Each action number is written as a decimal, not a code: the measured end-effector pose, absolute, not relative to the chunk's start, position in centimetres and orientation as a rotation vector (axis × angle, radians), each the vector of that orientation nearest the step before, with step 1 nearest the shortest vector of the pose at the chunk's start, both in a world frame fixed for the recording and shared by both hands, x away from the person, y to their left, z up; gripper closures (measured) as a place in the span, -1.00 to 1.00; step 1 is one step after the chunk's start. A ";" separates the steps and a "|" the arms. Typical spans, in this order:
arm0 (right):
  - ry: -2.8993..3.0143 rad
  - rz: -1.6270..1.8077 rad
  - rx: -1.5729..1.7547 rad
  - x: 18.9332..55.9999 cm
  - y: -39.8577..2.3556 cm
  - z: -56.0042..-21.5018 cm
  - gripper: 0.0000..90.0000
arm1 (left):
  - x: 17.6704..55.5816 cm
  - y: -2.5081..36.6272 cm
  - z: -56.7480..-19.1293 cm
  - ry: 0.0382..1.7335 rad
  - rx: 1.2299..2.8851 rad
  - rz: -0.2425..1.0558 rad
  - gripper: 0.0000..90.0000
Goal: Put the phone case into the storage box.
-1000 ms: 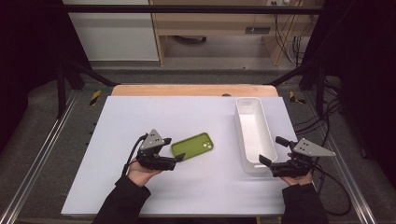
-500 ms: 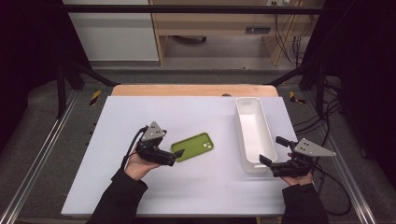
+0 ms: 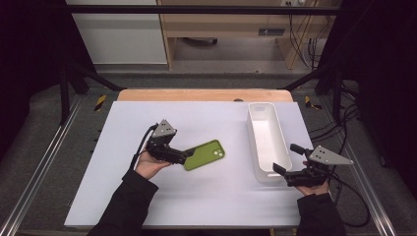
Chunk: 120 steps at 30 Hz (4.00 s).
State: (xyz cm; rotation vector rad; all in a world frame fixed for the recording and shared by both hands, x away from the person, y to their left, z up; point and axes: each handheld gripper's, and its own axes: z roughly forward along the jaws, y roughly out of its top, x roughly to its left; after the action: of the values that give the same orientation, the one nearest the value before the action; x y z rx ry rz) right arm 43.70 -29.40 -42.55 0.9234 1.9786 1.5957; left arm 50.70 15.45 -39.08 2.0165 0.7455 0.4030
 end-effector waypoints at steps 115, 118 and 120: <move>1.988 1.592 0.920 43.8 -29.3 -42.6 -0.99 | 57.5 11.4 -46.3 0.822 2.322 0.364 0.07; 1.990 1.592 0.922 43.8 -29.3 -42.6 -0.99 | 57.5 11.6 -46.4 0.824 2.325 0.361 0.20; 1.989 1.591 0.920 43.8 -29.3 -42.6 -0.99 | 57.5 11.7 -46.5 0.824 2.325 0.354 0.27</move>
State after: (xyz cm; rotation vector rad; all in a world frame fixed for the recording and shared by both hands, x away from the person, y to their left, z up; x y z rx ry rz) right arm 43.76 -29.31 -42.61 0.9197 1.9891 1.5910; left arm 57.53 11.70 -46.49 2.3249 0.8245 0.3541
